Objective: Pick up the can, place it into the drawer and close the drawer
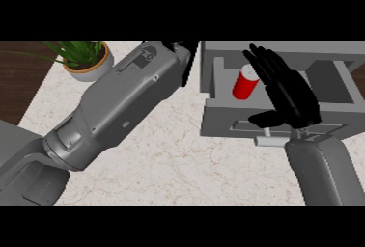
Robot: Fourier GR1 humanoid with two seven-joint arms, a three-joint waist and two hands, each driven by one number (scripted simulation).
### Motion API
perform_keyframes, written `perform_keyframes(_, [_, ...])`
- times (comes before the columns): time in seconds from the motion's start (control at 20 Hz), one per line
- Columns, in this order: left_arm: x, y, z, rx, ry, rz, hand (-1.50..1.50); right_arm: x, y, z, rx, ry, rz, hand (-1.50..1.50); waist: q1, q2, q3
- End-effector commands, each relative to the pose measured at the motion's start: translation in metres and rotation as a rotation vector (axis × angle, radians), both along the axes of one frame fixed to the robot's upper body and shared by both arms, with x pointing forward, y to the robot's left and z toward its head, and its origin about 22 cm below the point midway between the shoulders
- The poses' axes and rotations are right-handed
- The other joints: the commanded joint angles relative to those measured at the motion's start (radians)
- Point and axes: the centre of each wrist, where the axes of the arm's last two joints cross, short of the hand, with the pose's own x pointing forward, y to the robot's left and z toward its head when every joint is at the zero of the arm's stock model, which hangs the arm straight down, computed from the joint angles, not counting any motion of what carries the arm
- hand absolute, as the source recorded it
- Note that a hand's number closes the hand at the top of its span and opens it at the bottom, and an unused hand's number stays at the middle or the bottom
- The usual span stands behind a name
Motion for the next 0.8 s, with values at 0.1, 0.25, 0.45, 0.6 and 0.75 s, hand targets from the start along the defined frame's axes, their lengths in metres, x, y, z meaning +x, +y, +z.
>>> perform_keyframes(0.1, [0.0, 0.046, -0.003, 0.013, 0.014, 0.015, -1.5, 0.033, 0.017, -0.031, -0.075, 0.012, -0.06, -1.5, 0.007, -0.002, 0.0])
perform_keyframes(0.25, [0.0, 0.052, 0.002, 0.005, 0.004, 0.04, -1.5, 0.048, 0.004, -0.051, -0.098, 0.046, -0.081, -1.5, -0.004, 0.001, 0.001])
perform_keyframes(0.45, [-0.009, 0.047, 0.0, 0.005, 0.002, 0.03, -1.5, 0.065, 0.007, -0.073, -0.155, 0.014, -0.113, -1.5, 0.008, 0.006, 0.001])
perform_keyframes(0.6, [-0.012, 0.058, 0.006, 0.011, 0.013, 0.033, -1.5, 0.066, 0.003, -0.09, -0.164, -0.005, -0.145, -1.5, 0.009, 0.004, 0.002])
perform_keyframes(0.75, [-0.013, 0.059, 0.009, 0.018, -0.005, 0.031, -1.5, 0.079, 0.001, -0.085, -0.157, -0.046, -0.174, -1.5, 0.012, 0.01, 0.002])
